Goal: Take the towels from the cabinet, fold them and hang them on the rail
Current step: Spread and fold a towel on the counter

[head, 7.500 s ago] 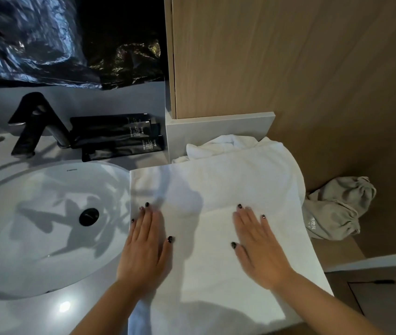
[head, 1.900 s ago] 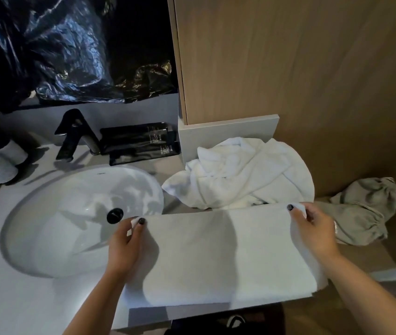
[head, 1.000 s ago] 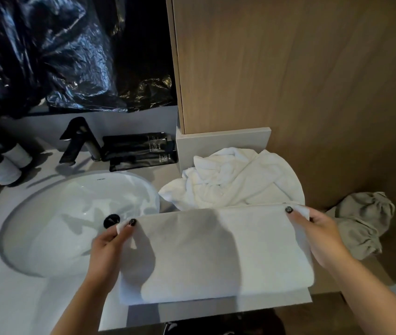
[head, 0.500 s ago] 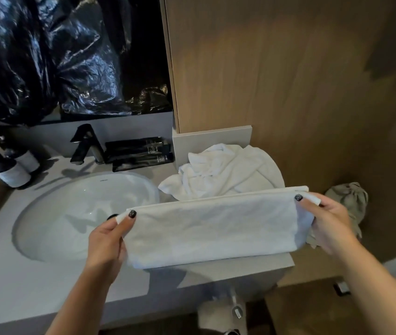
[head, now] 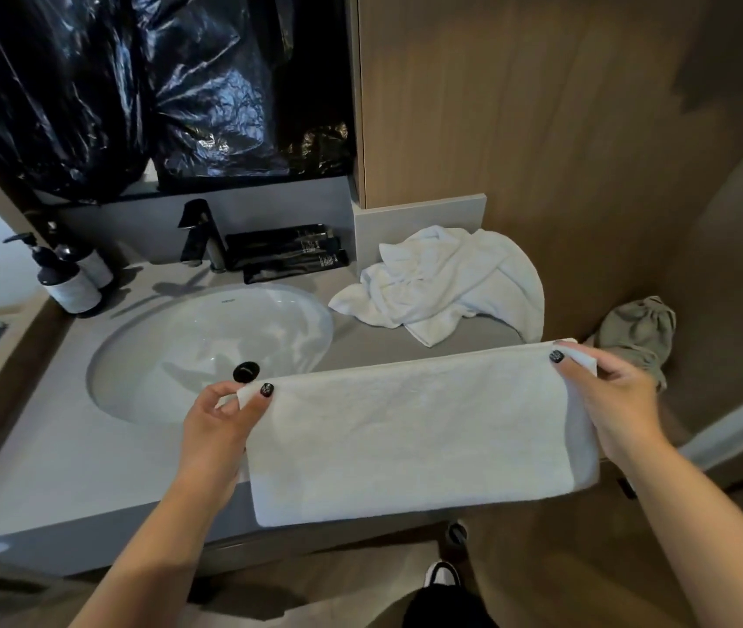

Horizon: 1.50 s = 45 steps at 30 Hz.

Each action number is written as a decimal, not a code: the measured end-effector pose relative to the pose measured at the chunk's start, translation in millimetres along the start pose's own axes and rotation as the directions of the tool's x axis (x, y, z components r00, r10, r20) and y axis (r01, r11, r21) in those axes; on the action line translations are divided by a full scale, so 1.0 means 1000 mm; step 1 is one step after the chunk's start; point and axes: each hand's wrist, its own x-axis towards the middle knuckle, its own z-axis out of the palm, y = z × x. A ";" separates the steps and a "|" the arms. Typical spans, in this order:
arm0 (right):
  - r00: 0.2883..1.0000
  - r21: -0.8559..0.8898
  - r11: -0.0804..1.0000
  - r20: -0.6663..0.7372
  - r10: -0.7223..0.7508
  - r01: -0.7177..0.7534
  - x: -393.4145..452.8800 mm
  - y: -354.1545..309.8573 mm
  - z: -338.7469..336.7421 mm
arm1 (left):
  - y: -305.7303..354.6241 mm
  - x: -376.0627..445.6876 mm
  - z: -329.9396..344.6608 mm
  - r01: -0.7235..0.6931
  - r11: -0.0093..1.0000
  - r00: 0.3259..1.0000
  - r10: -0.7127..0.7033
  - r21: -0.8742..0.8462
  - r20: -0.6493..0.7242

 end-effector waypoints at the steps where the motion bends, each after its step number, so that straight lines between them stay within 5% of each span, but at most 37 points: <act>1: 1.000 -0.018 1.000 -0.008 0.002 -0.002 -0.001 0.000 0.001 | -0.005 0.000 -0.001 0.018 1.000 1.000 -0.018 0.009 0.001; 10: 1.000 -0.169 0.985 0.019 0.016 -0.012 0.059 0.019 0.022 | -0.030 0.043 0.025 0.147 0.988 0.989 -0.147 0.054 -0.019; 19: 0.983 -0.213 0.968 0.146 -0.107 0.137 0.141 0.050 0.053 | -0.050 0.096 0.045 0.142 0.906 0.986 -0.093 0.399 -0.139; 24: 0.987 -0.296 0.948 0.141 -0.075 0.115 0.155 0.068 0.070 | -0.060 0.100 0.057 0.098 0.758 0.984 0.025 0.645 -0.178; 26: 0.981 -0.485 0.853 0.119 -0.154 0.193 0.151 0.075 0.074 | -0.063 0.095 0.063 -0.048 0.583 0.977 0.194 0.811 -0.082; 28: 0.912 -0.639 0.654 0.227 -0.341 0.404 0.139 0.080 0.081 | -0.070 0.084 0.074 -0.278 0.343 0.917 0.372 0.897 0.142; 30: 0.788 -0.604 0.506 0.455 -0.416 0.616 0.118 0.081 0.096 | -0.079 0.071 0.091 -0.439 0.187 0.848 0.408 0.879 0.337; 34: 0.505 -0.379 0.390 0.807 -0.305 0.840 0.077 0.092 0.137 | -0.106 0.054 0.119 -0.536 0.053 0.820 0.268 0.842 0.505; 36: 0.417 -0.368 0.241 0.886 -0.200 0.898 0.068 0.108 0.149 | -0.117 0.054 0.123 -0.529 0.048 0.835 0.211 0.847 0.509; 38: 0.425 -0.410 0.141 0.899 -0.104 0.901 0.067 0.118 0.153 | -0.123 0.055 0.121 -0.510 0.043 0.849 0.181 0.859 0.496; 45: 0.456 -0.457 0.075 0.889 0.026 0.886 0.085 0.113 0.141 | -0.115 0.061 0.108 -0.495 -0.020 0.865 0.085 0.869 0.494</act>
